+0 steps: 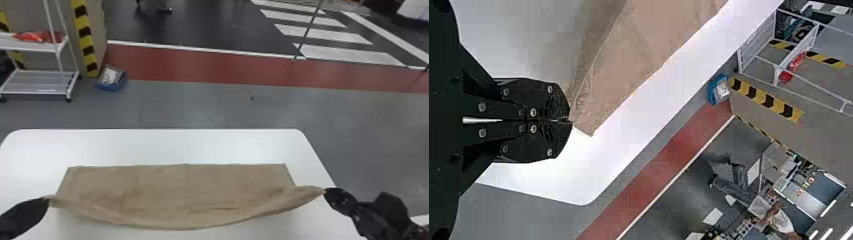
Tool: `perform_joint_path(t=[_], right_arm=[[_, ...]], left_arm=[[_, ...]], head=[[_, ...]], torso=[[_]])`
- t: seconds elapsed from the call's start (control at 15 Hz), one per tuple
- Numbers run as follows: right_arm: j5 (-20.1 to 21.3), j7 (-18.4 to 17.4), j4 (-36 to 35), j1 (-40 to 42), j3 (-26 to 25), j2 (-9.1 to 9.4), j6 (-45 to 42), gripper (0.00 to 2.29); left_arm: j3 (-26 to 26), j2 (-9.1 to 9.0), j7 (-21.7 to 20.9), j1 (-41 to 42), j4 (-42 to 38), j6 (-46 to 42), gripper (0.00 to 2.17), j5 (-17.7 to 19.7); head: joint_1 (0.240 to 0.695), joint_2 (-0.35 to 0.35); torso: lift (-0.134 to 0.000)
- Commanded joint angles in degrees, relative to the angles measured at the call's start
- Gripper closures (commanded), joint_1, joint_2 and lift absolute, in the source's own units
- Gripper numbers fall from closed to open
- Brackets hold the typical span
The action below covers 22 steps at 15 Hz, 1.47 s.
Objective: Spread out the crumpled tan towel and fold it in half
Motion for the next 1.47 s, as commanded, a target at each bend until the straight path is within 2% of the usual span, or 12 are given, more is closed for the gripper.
perform_joint_path(t=[0.0, 0.13, 0.33, 0.53, 0.67, 1.0, 1.4], right_arm=[[-0.1, 0.7, 1.4, 0.1, -1.6, -0.67, -0.3, 1.30], [0.0, 0.8, 3.3, -2.0, -1.6, -1.02, -0.2, 1.30], [2.9, 2.4, 7.2, -9.7, -0.7, -1.55, 4.2, 1.30], [7.4, 2.4, 13.2, -18.0, 4.0, -2.25, 8.3, 1.30], [10.4, 2.4, 16.0, -22.5, 7.3, -2.52, 11.8, 1.30], [15.6, 2.4, 25.5, -32.4, 10.2, -3.04, 14.4, 1.30], [16.8, 1.6, 32.7, -36.5, 10.6, -5.33, 14.3, 1.30]], left_arm=[[1.9, 0.00, -2.0, 0.8, 1.4, -0.7, 1.63, -0.6], [1.9, 0.00, -2.0, 0.2, 1.5, -0.2, 1.63, -2.7], [-0.4, -0.09, -2.2, -5.7, 1.4, 10.9, 1.62, -7.4], [-5.3, -0.26, -3.3, -13.3, 3.5, 17.4, 1.63, -15.9], [-8.7, -0.35, -3.2, -19.4, 8.7, 20.9, 1.62, -21.2], [-11.2, 0.00, -2.8, -29.8, 20.1, 23.0, 1.62, -25.3], [-10.6, 0.62, -1.1, -34.7, 27.3, 23.7, 1.62, -26.1]], head=[[0.695, -0.257], [0.695, -0.273], [0.695, -0.278], [0.695, -0.274], [0.695, -0.263], [0.695, -0.238], [0.695, -0.230]], torso=[[0.000], [0.000], [0.000], [0.000], [0.000], [0.000], [0.000]])
